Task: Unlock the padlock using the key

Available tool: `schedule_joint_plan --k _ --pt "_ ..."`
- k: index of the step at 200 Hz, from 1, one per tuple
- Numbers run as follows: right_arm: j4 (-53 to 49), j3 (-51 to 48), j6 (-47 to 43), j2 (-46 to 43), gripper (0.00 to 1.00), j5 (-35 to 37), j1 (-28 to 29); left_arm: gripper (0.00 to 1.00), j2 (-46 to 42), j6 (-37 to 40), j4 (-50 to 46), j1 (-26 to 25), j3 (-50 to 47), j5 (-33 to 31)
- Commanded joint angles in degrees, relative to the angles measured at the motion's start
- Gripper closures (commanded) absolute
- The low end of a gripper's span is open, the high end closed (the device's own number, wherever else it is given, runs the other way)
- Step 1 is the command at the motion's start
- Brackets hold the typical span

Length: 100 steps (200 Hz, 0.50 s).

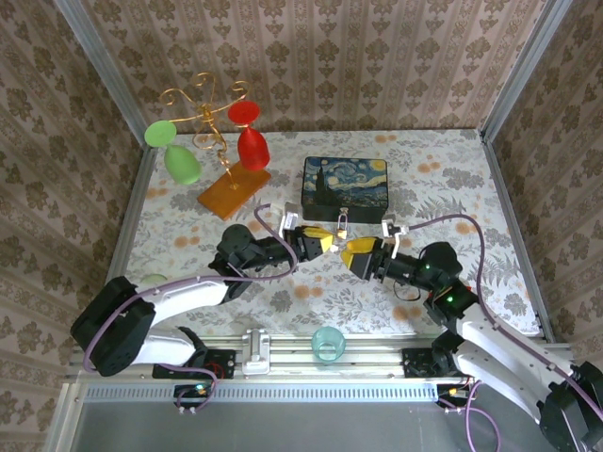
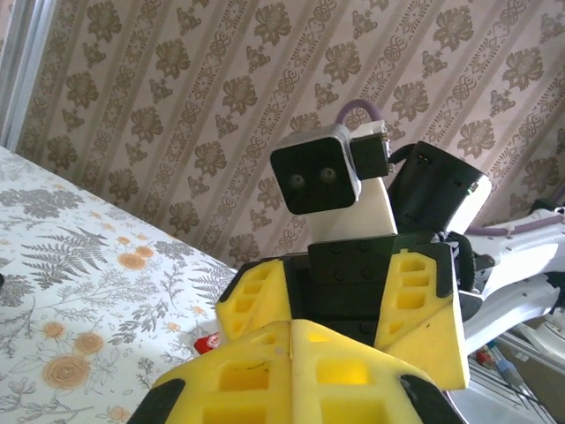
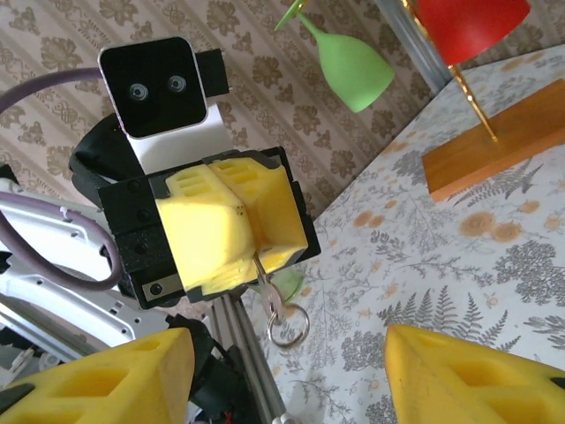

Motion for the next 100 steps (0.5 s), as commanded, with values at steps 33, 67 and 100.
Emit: schedule_joint_plan --k 33,67,100 --pt "11.1 3.4 1.4 6.4 0.58 -5.4 -0.2 1.0 -0.2 -1.7 4.6 -0.8 1.6 1.8" --pt "19.8 0.7 6.0 7.1 0.57 -5.0 -0.1 1.0 -0.3 -1.2 4.2 -1.0 1.3 0.5" --pt "20.4 0.2 6.5 6.8 0.59 -5.4 0.1 1.0 -0.1 -1.6 6.2 -1.1 1.3 -0.3"
